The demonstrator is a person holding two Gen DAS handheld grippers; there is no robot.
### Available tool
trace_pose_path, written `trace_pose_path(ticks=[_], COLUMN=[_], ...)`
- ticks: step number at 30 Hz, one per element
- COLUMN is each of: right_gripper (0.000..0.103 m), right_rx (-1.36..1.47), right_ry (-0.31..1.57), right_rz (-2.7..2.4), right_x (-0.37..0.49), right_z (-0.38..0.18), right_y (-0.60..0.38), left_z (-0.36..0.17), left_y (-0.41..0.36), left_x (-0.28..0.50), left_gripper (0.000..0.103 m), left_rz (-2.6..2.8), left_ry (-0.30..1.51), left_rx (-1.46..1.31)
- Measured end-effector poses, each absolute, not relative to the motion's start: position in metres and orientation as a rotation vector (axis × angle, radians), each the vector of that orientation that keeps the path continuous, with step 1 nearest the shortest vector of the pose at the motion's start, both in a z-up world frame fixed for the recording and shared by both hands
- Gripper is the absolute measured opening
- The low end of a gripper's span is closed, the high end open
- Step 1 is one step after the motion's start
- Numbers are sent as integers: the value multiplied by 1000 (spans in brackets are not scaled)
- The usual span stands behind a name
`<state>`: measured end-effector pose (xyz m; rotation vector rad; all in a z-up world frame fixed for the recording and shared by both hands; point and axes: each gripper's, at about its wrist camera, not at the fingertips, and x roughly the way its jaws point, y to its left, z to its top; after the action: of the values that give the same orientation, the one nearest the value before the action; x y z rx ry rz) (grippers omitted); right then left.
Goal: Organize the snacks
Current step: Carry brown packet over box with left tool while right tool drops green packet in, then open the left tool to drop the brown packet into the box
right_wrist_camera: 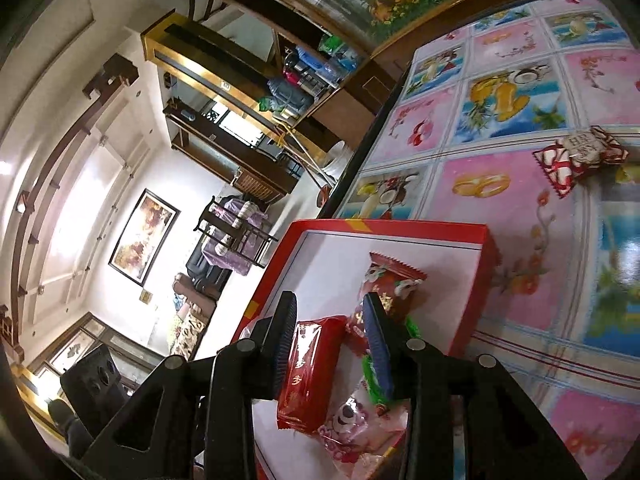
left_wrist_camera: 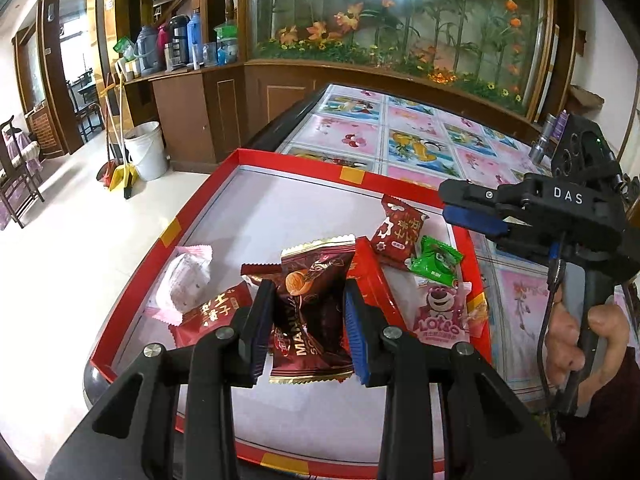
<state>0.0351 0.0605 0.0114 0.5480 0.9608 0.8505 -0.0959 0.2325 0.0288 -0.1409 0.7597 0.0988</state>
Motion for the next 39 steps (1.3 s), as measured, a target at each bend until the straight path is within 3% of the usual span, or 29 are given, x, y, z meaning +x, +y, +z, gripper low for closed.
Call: trace_pose_path(ticks=[21,32,35,37,39], right_gripper=[42,46,46,46,46], right_rx=[514,535,551,557,558], right_ry=[856,850,848,840,831], right_rz=[672,661,670,677,680], right_x=[40,40,40,39,37], right_z=[23,27,28,31,35], right_y=[9,0,-3,-5,-6], left_z=[48,28,32,37,45], left_y=[247,249,248,247,247], left_x=[-116,-106,-106,-108,-111], left_gripper=[31,33,41,62,73], left_rz=[122,173,188,219,246], left_ry=[698,790,780,761,725], left_rx=[-141,-134,-122,-104,-98])
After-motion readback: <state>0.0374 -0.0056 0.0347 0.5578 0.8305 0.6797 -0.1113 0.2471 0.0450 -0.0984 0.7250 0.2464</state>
